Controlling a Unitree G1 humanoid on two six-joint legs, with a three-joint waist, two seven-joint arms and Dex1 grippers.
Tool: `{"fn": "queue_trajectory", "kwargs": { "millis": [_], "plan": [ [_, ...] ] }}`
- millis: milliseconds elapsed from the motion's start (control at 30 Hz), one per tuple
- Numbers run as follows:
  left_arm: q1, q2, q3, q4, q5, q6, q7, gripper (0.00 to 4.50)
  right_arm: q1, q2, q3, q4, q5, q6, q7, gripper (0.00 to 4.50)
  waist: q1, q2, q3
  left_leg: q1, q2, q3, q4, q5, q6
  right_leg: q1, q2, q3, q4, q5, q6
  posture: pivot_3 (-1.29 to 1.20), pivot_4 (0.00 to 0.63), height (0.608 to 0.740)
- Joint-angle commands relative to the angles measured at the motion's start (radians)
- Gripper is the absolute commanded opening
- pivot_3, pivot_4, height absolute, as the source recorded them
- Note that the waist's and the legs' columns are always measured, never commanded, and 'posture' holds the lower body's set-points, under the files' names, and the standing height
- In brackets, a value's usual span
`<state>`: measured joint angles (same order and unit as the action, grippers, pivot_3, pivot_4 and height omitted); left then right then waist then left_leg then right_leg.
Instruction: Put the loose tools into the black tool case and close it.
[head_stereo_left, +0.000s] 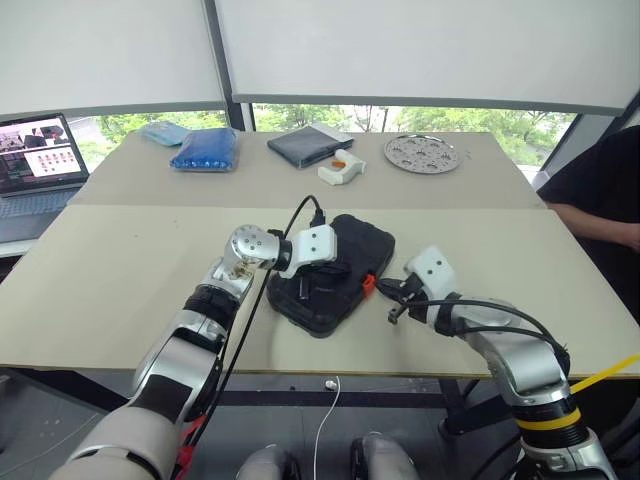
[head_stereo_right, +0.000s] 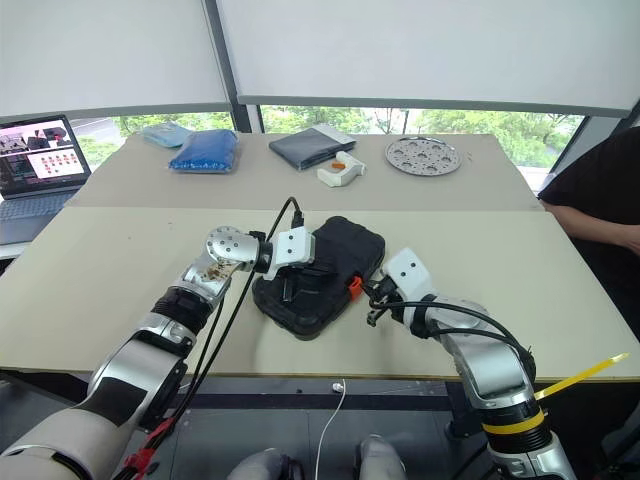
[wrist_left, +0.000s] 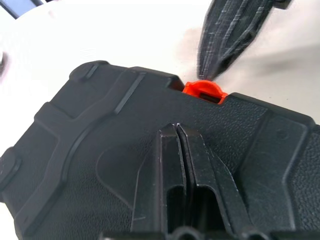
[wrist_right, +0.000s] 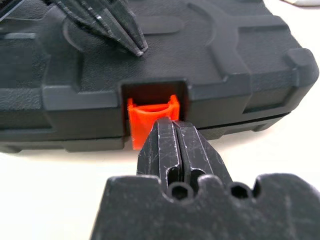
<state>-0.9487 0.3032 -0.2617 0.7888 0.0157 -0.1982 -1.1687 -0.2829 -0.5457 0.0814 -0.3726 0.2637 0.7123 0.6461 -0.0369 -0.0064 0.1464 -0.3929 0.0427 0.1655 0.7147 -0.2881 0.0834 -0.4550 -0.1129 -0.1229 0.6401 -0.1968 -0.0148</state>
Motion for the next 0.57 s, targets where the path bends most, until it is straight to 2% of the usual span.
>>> {"fn": "queue_trajectory", "kwargs": {
  "millis": [33,100,233,267,300,367,567],
  "plan": [
    [0.064,0.121,0.080,-0.044,-0.067,0.174,-0.062,1.50,0.059,-0.126,-0.167,-0.116,0.124,0.033,0.124,1.50,-0.001,-0.002,0.001,-0.002,0.000,0.000,0.000,0.000,0.000,-0.002,0.000,0.000,0.000,-0.001,-0.001,0.00,0.150,0.718],
    [0.090,0.201,0.134,-0.119,-0.122,0.252,-0.105,2.05,0.085,-0.203,-0.278,-0.121,0.205,0.056,0.201,2.00,-0.006,-0.004,0.003,-0.003,0.000,0.000,-0.002,0.000,0.000,-0.003,0.002,0.000,0.000,-0.002,-0.003,0.00,0.150,0.718],
    [0.146,0.402,0.249,-0.298,-0.248,0.455,-0.200,3.54,0.116,-0.378,-0.477,-0.044,0.346,0.100,0.386,3.46,-0.004,-0.005,0.010,-0.005,0.001,0.000,-0.004,0.003,-0.006,-0.005,0.004,-0.001,-0.001,-0.004,-0.008,0.00,0.150,0.718],
    [0.155,0.473,0.289,-0.345,-0.289,0.539,-0.226,3.54,0.113,-0.429,-0.525,0.002,0.379,0.109,0.449,3.46,0.011,-0.011,0.015,-0.006,0.001,0.000,-0.004,0.003,-0.006,-0.006,0.005,-0.001,-0.001,-0.005,-0.008,0.00,0.150,0.718],
    [0.164,0.528,0.323,-0.377,-0.323,0.604,-0.251,4.26,0.108,-0.468,-0.557,0.043,0.401,0.113,0.496,4.13,0.015,-0.011,0.018,-0.008,0.001,-0.001,-0.004,0.003,-0.007,-0.007,0.005,-0.001,-0.002,-0.005,-0.009,0.00,0.150,0.718],
    [0.181,0.599,0.368,-0.419,-0.370,0.687,-0.273,4.49,0.096,-0.521,-0.582,0.109,0.419,0.097,0.558,4.45,0.023,-0.013,0.020,-0.011,0.001,-0.002,-0.004,0.003,-0.007,-0.008,0.005,-0.001,-0.005,-0.005,-0.009,0.00,0.150,0.718],
    [0.273,0.694,0.441,-0.484,-0.416,0.705,-0.281,4.49,0.067,-0.604,-0.549,0.212,0.444,0.055,0.702,4.45,0.045,-0.013,0.020,-0.012,-0.005,-0.002,-0.003,-0.001,-0.002,-0.004,-0.001,-0.001,-0.012,-0.005,-0.003,0.00,0.150,0.718]
  ]
}}
